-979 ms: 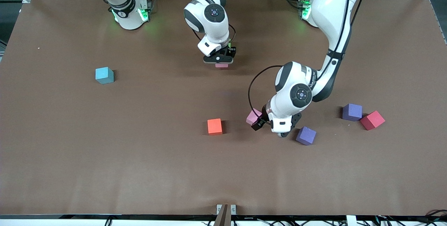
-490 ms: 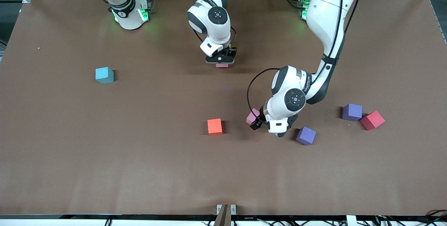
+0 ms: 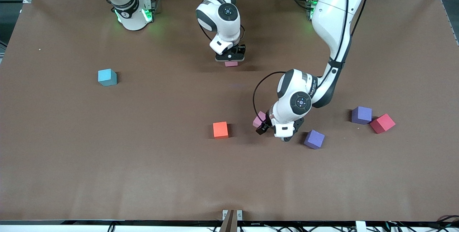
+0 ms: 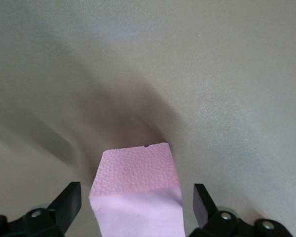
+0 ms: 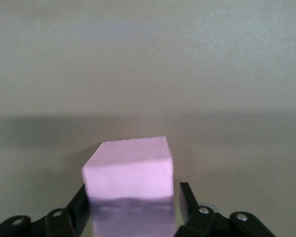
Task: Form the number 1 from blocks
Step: 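Set the pink cube beside the green with the right gripper while the left grasps pink, then carry the pink cube to the column with the left gripper while the right withdraws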
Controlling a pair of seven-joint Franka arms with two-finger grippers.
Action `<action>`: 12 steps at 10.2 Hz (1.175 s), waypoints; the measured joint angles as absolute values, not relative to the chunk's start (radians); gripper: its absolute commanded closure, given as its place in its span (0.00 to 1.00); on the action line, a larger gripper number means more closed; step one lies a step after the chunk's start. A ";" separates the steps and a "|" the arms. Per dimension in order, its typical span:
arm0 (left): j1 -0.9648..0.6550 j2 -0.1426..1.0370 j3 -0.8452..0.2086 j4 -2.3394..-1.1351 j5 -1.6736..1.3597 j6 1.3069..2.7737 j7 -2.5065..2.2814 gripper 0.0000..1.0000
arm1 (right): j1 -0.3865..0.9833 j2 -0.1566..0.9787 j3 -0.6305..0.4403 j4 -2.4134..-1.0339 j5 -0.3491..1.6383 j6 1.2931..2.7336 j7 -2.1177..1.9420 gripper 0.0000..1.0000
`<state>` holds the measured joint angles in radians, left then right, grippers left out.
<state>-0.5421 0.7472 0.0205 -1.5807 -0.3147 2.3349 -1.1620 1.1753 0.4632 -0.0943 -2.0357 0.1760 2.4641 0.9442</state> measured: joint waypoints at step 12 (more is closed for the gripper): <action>-0.542 0.731 -0.055 -1.560 -0.228 2.342 -0.923 1.00 | 0.856 0.234 -0.109 -2.023 0.090 2.226 0.751 0.00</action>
